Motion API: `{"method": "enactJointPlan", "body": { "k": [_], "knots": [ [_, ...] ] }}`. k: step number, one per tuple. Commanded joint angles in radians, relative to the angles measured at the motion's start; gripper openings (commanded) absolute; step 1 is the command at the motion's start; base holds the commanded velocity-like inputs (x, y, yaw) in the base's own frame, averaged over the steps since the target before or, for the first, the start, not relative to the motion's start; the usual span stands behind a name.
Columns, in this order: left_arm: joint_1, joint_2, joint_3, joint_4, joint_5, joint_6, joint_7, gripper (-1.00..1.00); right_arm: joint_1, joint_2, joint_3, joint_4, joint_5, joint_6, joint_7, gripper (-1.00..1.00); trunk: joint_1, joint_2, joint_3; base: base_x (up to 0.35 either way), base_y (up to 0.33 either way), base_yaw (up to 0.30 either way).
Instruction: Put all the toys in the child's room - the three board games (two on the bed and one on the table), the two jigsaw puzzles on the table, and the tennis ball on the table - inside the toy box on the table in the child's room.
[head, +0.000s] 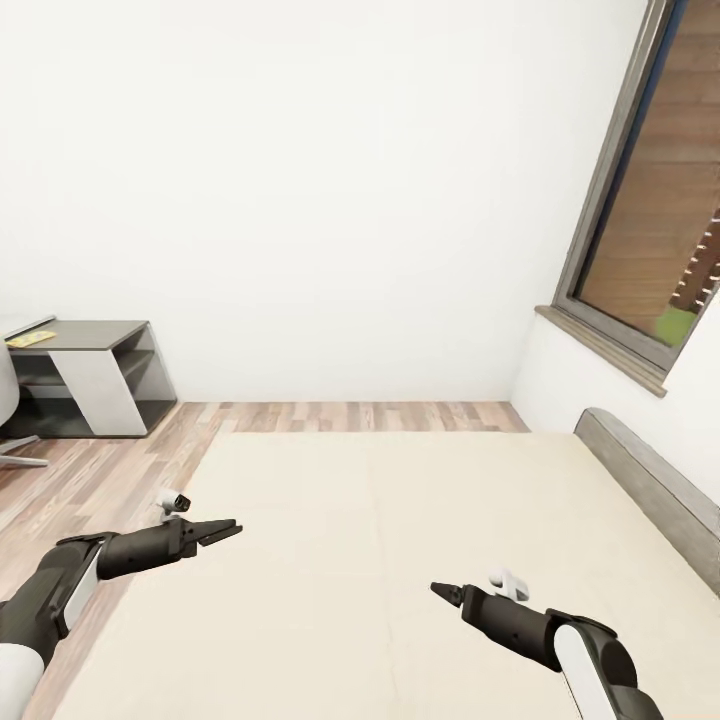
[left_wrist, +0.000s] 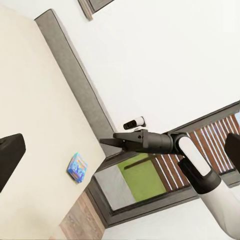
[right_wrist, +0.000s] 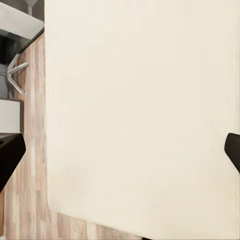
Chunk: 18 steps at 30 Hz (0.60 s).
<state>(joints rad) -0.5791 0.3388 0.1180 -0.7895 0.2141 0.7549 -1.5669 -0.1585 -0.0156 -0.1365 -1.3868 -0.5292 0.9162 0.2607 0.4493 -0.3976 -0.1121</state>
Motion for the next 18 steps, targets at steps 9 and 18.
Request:
{"method": "enactJointPlan", "body": {
  "k": [9, 18],
  "knots": [
    [-0.001, 0.0, 0.0, 0.0, -0.001, 0.011, -0.004, 1.0, -0.001, 0.0, -0.002, 0.0, 0.008, 0.004, 0.009, 1.0, 0.001, -0.002, -0.002, 0.0, -0.299, 0.0],
    [-0.001, 0.0, 0.0, 0.0, -0.001, 0.011, -0.004, 1.0, -0.001, 0.0, -0.002, 0.0, 0.008, 0.004, 0.009, 1.0, 0.001, -0.002, -0.002, 0.0, -0.299, 0.0]
  ]
}}
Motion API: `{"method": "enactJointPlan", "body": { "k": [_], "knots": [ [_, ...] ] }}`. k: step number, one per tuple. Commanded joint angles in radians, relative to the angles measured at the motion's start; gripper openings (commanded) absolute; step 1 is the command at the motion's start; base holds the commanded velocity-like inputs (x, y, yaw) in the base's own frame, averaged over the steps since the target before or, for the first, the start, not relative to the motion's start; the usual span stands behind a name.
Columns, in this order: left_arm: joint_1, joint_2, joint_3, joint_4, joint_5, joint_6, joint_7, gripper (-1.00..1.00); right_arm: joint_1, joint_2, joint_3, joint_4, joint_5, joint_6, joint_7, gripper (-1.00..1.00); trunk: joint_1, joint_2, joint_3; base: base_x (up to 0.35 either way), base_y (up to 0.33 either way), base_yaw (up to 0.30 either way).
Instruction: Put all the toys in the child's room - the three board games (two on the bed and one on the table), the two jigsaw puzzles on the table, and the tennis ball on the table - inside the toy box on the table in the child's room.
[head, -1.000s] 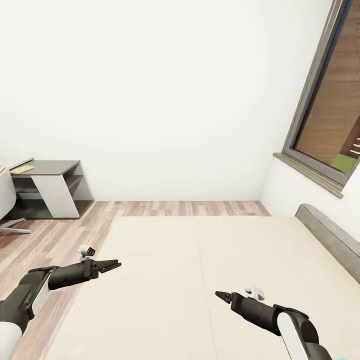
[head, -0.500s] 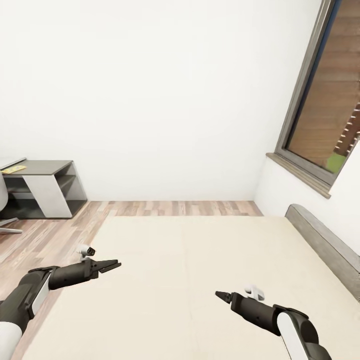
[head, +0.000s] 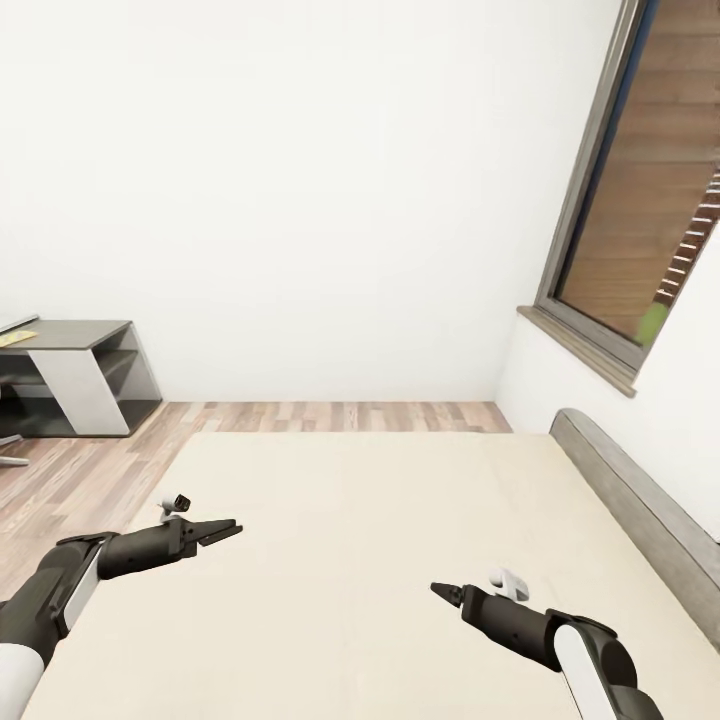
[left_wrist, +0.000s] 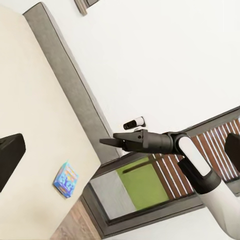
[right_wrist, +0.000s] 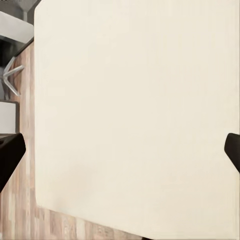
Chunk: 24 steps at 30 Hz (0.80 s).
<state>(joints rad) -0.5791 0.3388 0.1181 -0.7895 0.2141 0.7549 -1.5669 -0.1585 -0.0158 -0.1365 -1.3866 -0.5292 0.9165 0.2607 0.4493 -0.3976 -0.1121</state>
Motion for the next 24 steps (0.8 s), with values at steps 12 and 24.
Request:
{"method": "enactJointPlan", "body": {
  "k": [12, 24],
  "knots": [
    [-0.001, 0.0, 0.001, -0.001, -0.001, 0.011, -0.004, 1.0, -0.001, 0.0, -0.002, -0.001, 0.008, 0.004, 0.01, 1.0, 0.001, -0.002, -0.002, 0.0, -0.295, 0.0],
    [-0.001, 0.0, 0.002, 0.0, -0.001, 0.011, -0.004, 1.0, -0.001, 0.0, -0.002, 0.0, 0.008, 0.005, 0.009, 1.0, 0.001, -0.002, -0.002, 0.0, -0.207, 0.0]
  ]
}}
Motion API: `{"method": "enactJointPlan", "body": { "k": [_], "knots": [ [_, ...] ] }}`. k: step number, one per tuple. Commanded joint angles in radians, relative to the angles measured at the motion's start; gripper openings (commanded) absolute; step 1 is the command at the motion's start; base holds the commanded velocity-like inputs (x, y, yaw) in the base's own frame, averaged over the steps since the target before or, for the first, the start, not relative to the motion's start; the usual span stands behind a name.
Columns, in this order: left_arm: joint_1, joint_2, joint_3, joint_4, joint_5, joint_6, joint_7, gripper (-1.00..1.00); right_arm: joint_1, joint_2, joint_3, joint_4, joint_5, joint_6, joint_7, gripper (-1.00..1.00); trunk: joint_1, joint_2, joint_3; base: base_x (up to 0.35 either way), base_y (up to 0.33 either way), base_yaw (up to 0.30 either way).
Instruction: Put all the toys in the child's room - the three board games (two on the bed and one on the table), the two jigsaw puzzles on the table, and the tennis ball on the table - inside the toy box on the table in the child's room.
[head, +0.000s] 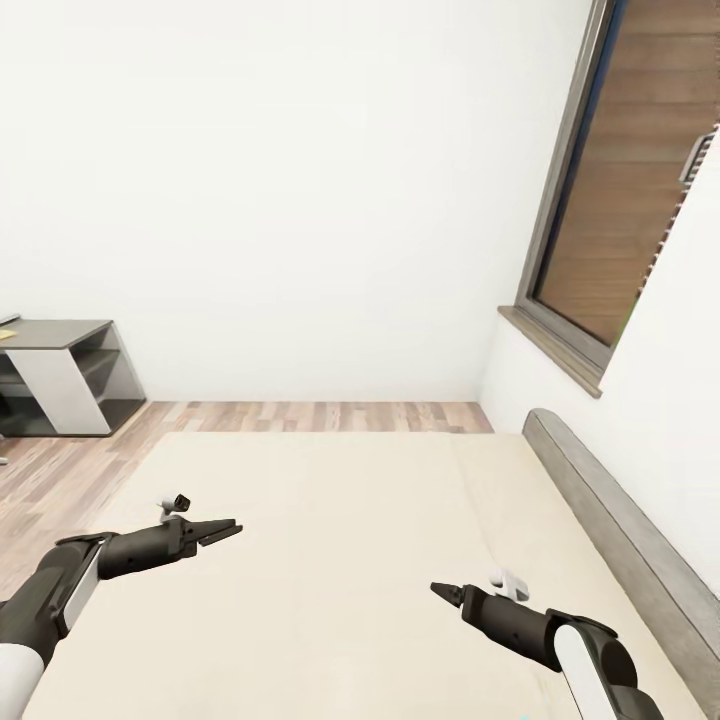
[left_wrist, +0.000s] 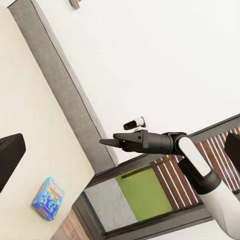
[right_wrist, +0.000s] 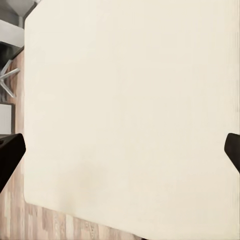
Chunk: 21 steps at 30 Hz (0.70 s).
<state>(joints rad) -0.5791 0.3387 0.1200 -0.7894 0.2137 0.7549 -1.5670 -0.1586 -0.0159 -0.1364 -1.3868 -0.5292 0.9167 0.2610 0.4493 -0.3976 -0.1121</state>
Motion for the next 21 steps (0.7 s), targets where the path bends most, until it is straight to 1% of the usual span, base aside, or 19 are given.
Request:
{"method": "enactJointPlan", "body": {
  "k": [1, 11, 21],
  "knots": [
    [-0.001, 0.0, 0.0, 0.0, 0.0, 0.011, -0.004, 1.0, -0.001, 0.0, -0.002, 0.0, 0.008, 0.004, 0.01, 1.0, 0.001, -0.002, -0.002, 0.0, -0.179, 0.0],
    [-0.001, 0.0, 0.0, -0.001, 0.0, 0.011, -0.004, 1.0, -0.001, 0.0, -0.002, 0.0, 0.008, 0.004, 0.009, 1.0, 0.001, -0.002, -0.002, 0.0, -0.158, 0.0],
    [-0.001, 0.0, 0.0, -0.001, 0.0, 0.011, -0.004, 1.0, -0.001, 0.0, -0.002, 0.0, 0.008, 0.004, 0.009, 1.0, 0.001, -0.002, -0.002, 0.0, -0.031, 0.0]
  ]
}}
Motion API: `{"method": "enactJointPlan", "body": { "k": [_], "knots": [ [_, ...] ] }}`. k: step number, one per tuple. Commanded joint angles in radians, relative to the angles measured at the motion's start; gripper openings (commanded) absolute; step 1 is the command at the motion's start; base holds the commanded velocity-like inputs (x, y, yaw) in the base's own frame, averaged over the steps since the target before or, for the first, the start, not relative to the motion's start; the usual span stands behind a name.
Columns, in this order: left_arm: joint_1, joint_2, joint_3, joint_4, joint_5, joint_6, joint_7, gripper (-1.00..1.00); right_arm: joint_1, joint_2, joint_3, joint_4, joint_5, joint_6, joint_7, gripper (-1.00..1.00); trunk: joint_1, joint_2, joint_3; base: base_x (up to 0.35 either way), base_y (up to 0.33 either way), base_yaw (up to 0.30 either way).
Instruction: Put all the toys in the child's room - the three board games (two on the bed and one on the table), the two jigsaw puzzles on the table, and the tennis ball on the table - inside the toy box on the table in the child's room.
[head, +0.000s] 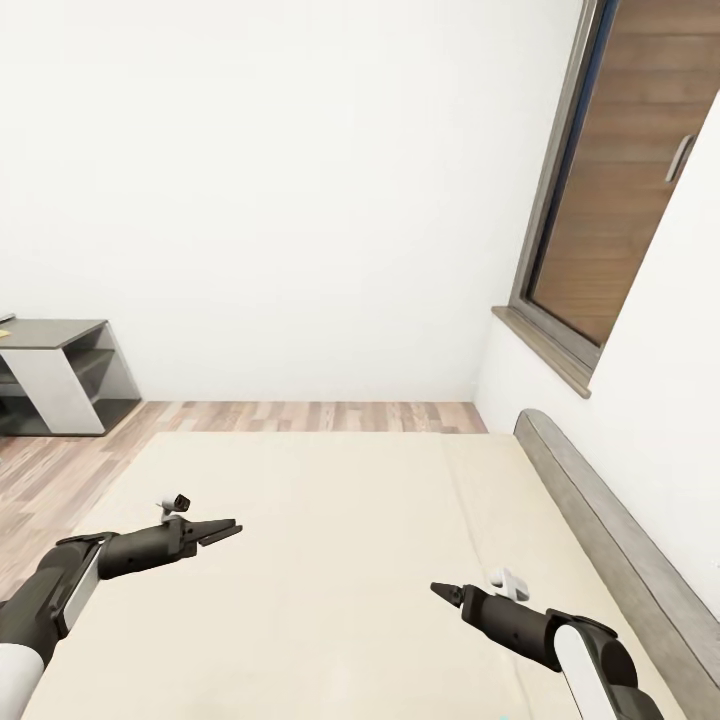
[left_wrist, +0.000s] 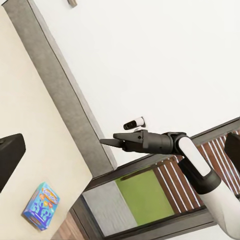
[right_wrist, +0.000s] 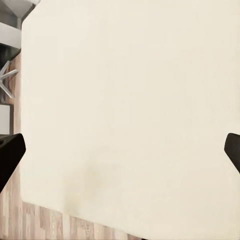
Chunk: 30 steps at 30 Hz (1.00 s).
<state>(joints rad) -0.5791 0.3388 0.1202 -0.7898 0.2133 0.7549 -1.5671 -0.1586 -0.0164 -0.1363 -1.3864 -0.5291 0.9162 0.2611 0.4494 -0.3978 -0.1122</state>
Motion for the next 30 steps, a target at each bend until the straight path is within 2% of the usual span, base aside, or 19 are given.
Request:
{"method": "enactJointPlan", "body": {
  "k": [1, 30],
  "knots": [
    [-0.001, 0.0, 0.0, 0.0, 0.0, 0.011, -0.004, 1.0, -0.001, 0.0, -0.002, 0.0, 0.008, 0.005, 0.009, 1.0, 0.001, -0.002, -0.002, 0.0, -0.005, 0.0],
    [-0.001, 0.0, 0.002, 0.0, 0.0, 0.011, -0.004, 1.0, -0.002, 0.001, -0.003, 0.021, 0.01, -0.012, 0.0, 1.0, 0.001, -0.002, -0.002, 0.0, 0.0, 0.0]
  ]
}}
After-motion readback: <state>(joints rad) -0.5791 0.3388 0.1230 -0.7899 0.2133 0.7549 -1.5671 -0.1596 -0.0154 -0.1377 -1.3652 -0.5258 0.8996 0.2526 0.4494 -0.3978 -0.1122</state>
